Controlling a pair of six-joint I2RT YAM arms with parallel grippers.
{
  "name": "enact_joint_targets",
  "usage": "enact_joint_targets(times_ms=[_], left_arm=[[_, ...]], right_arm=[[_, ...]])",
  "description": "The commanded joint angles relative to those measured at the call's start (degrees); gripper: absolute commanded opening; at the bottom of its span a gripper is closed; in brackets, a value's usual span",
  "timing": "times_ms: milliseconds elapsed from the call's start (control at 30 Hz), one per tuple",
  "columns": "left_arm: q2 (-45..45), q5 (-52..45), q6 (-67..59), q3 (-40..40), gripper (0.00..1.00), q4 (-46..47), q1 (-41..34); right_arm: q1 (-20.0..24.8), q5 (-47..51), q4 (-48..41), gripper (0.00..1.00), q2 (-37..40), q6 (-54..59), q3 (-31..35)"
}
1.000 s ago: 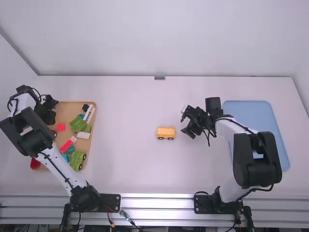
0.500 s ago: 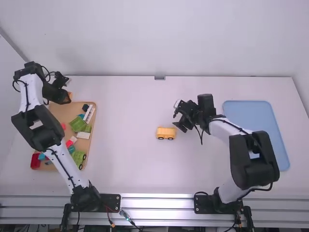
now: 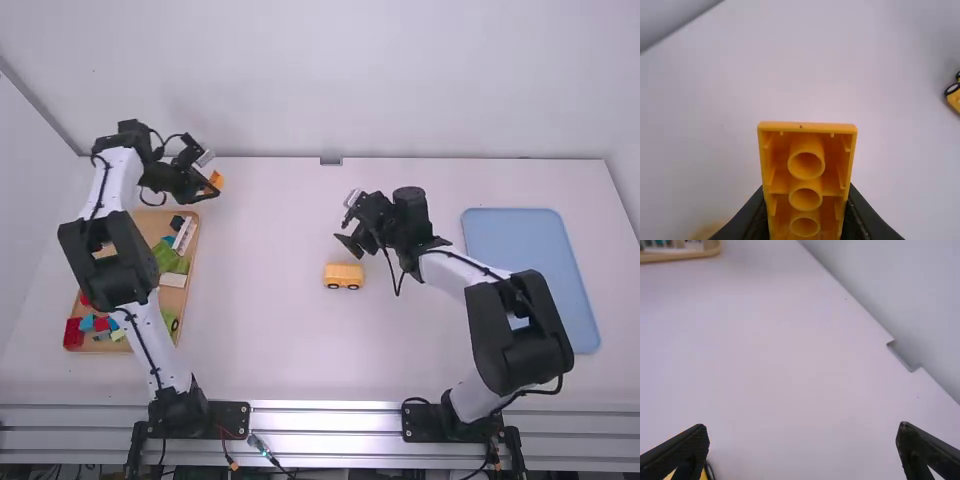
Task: Assemble lego blocks to make yellow taxi
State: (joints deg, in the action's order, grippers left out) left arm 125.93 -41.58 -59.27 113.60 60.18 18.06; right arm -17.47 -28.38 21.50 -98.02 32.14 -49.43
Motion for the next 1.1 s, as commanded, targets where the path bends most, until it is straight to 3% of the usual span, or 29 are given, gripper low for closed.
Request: enact_joint_targets(times_ms=[0, 167, 367, 433, 633, 733, 833, 1067], left_arm=[[-4.5, -1.1, 2.3, -4.4, 0.02, -3.2, -4.7], [-11.1, 0.0, 4.4, -16.8, 0.02, -15.5, -12.6], [-17.9, -8.5, 3.2, -28.2, 0.02, -24.1, -19.3], [-19.0, -13.8, 0.7, -32.2, 0.02, -26.3, -22.2], [-19.0, -25.6, -0.4, -35.8, 0.02, -28.7, -26.1], [-19.0, -32.7, -6.6, -38.1, 0.02, -29.4, -28.0], [-19.1, -33.5, -7.6, -38.2, 0.02, -29.3, -29.0], [-19.5, -32.6, -4.2, -38.2, 0.02, -32.9, -29.7]], right_arm=[[2.0, -1.3, 1.5, 0.99, 0.8, -7.2, -0.4], [6.1, -12.0, 4.1, 0.99, 0.8, -8.7, -0.4], [9.9, -25.9, 7.8, 0.99, 0.8, -7.8, -0.4], [10.8, -35.7, 8.6, 0.99, 0.8, -3.9, -0.4], [9.6, -46.1, 9.5, 0.99, 0.8, -1.7, -0.4], [8.2, -51.1, 13.7, 0.96, 0.8, -8.1, -0.4], [7.6, -51.3, 17.4, 0.93, 0.8, -14.9, -0.4], [8.2, -53.8, 18.5, 0.9, 0.8, -18.4, -0.4]])
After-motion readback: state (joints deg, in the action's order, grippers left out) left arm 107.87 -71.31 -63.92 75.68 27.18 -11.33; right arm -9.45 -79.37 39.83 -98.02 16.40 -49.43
